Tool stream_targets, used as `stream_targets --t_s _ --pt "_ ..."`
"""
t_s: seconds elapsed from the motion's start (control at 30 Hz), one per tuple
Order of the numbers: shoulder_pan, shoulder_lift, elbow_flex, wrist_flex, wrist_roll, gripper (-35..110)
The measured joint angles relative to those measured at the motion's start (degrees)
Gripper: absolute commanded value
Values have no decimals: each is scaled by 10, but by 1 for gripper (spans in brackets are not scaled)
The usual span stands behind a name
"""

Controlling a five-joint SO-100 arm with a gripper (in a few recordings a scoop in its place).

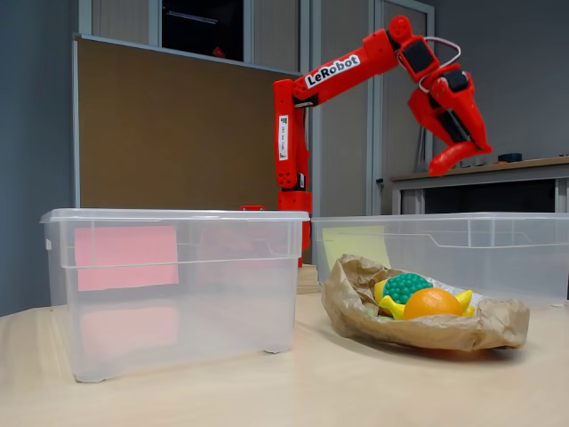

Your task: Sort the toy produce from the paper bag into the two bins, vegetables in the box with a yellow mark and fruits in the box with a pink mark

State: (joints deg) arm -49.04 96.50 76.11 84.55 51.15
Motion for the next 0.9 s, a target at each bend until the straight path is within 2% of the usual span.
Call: stream_targets --t_s 0.33,0.37,0.43,0.5,0.57,0.7,0.8,0.9 --pt "-237 11 115 19 621 0" --pt "-258 18 137 17 679 2" --pt "-279 23 180 -6 770 14" --pt "-293 24 223 -41 803 25" --pt "-301 24 261 -80 811 30" --pt "-308 13 307 -119 802 33" --pt "-293 14 317 -130 759 33" --pt "-255 27 309 -131 659 33"
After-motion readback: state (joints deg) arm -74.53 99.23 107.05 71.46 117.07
